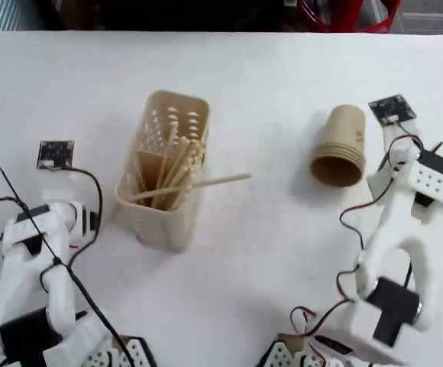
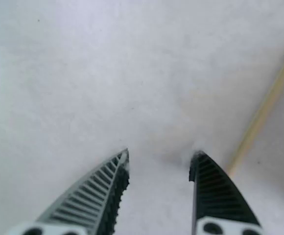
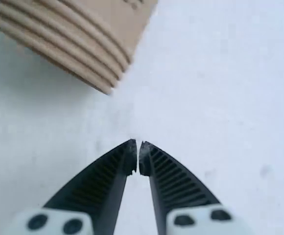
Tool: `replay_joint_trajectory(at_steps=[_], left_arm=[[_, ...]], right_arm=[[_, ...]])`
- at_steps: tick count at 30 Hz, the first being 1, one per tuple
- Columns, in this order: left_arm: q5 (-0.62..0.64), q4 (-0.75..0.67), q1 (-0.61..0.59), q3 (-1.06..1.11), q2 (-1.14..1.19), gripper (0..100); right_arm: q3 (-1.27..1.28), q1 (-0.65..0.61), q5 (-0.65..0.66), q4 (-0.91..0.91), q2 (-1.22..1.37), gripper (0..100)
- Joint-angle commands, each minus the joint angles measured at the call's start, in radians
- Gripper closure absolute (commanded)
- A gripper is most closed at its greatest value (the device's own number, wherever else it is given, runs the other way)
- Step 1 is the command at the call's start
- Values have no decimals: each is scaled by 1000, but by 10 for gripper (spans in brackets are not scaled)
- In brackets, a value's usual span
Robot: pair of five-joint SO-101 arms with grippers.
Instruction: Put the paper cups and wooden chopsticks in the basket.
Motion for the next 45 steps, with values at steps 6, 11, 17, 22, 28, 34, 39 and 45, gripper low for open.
replay_joint_trajectory(at_steps=[6, 11, 17, 22, 28, 34, 39, 45], left_arm=[[-12, 25, -4, -5, -4, 789], [-12, 25, -4, -5, -4, 789], [-12, 25, -19, -5, -4, 789], [-12, 25, -19, -5, -4, 789], [-12, 25, -19, -5, -4, 789], [-12, 25, -19, -5, -4, 789], [-12, 25, -19, -5, -4, 789], [-12, 25, -19, -5, -4, 789]], right_arm=[[49, -70, 38, 91, -303, 954], [239, -297, 86, 30, -496, 830], [669, -509, 78, -409, -840, 785], [879, -483, 87, -616, -898, 701], [924, -371, 293, -762, -825, 701], [918, -280, 443, -1001, -613, 702], [885, -275, 465, -1207, -429, 704], [727, -280, 468, -1224, -179, 721]])
